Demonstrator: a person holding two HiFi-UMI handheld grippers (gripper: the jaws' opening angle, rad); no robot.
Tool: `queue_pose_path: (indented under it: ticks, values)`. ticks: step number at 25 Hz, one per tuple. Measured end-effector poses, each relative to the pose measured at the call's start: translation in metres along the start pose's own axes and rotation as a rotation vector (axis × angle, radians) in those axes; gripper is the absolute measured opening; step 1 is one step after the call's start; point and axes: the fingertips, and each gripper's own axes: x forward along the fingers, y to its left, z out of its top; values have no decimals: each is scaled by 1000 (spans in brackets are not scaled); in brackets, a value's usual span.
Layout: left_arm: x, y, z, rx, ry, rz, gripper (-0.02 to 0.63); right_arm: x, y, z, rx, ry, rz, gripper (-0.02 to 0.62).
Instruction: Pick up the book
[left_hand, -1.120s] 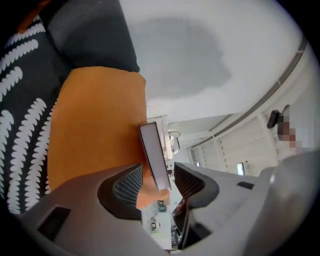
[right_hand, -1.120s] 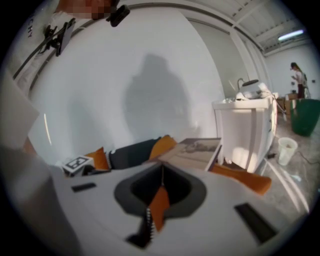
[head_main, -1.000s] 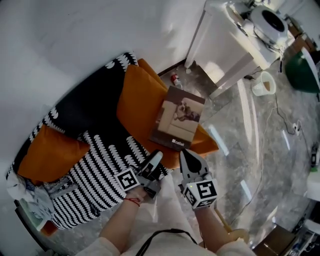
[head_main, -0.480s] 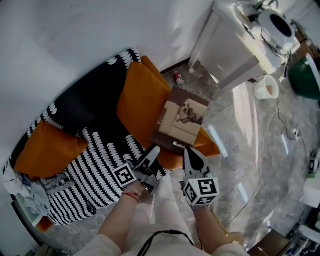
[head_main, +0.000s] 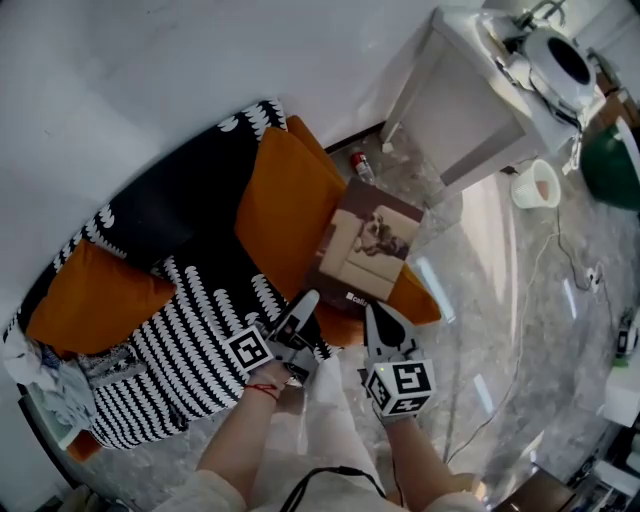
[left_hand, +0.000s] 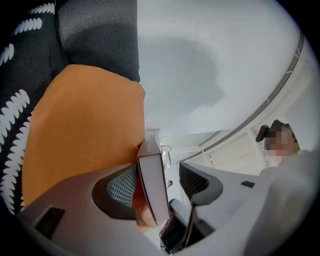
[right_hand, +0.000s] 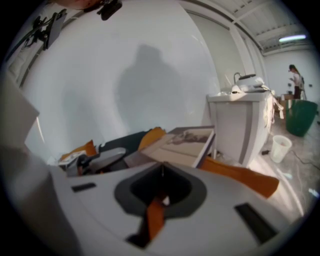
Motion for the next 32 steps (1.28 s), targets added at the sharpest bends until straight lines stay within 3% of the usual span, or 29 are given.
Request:
queue_pose_path:
  ticks: [22,26,30,32]
  values:
    - [26,9,5,-38,-47,-89,262,4,-5,-3,4,-15,29,14]
    - [26,10,7,-77,-65,-98,261,5,-5,-3,4,-22,24,14]
    - [22,13,4,-72,-68,-58,179,4,-6,-2,8,-30,20,14]
    - [20,14,2,-71,-66,-52,179,3,-7,-3,13,-34,15,14]
